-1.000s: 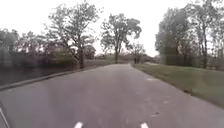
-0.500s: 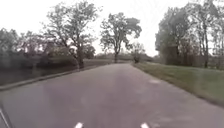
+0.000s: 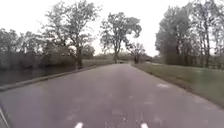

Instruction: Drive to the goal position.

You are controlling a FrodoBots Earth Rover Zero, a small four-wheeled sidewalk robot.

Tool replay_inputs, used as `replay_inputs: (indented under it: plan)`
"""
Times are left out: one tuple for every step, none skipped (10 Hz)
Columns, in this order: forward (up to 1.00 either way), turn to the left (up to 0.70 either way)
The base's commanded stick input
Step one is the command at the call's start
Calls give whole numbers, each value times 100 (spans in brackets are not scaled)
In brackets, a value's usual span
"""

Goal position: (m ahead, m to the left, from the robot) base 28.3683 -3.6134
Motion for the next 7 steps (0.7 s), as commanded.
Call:
replay_inputs:
  plan:
    - [100, 0]
    - [100, 0]
    - [100, 0]
    - [100, 0]
    - [100, 0]
    - [100, 0]
    - [100, 0]
